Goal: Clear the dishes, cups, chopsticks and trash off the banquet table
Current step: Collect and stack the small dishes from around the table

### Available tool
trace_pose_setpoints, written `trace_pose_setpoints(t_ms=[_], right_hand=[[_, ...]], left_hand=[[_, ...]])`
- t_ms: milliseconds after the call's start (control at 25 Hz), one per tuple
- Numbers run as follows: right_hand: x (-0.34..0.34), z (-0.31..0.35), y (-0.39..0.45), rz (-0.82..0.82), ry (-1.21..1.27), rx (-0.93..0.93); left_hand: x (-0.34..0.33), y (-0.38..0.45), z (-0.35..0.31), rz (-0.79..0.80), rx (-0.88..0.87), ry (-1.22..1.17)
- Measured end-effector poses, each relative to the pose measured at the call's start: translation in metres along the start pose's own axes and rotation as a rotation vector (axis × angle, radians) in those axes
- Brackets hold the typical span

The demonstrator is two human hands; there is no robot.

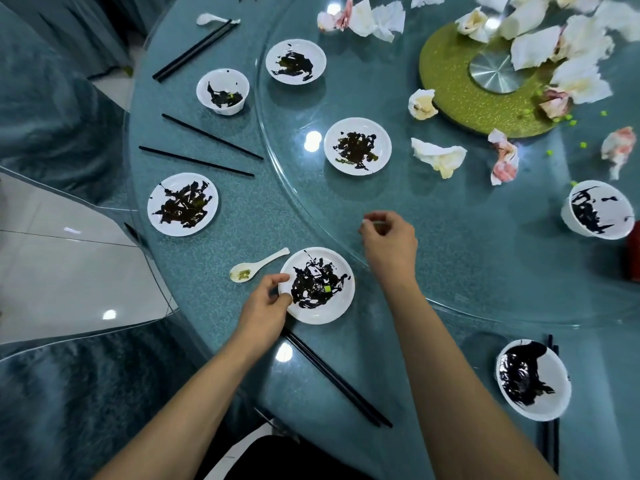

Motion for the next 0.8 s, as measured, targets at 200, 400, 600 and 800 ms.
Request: trace_pose_setpoints(t_ms=[200,400,600,800], right_hand=[[-0.002,0.027,0.057,-0.148,0.06,0.0],[-0.006,0.017,0.108,-0.213,0.027,-0.178],[-0.015,0.01,0.127,-0.194,0.046,-0.275],[-0.018,0.015,0.134,-0.219,0.017,-0.291]], left_hand=[[-0.001,-0.003,-0.002,0.002,0.014,-0.014],[0.002,-0.001,-0.004,-0.001,0.02,-0.04],[0.004,-0.001,-0.008,-0.022,0.023,-0.063],[0.006,0.001,-0.008,-0.024,0.03,-0.057]])
Point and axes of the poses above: each hand's wrist, its own y-axis towards the middle knuckle, its own x-axis out of the back of the hand, z = x × y, the point moved 6 cm from there along y, towards the middle knuckle, and after that the axes turned 8 degrees about -y, right-handed, at the moved point
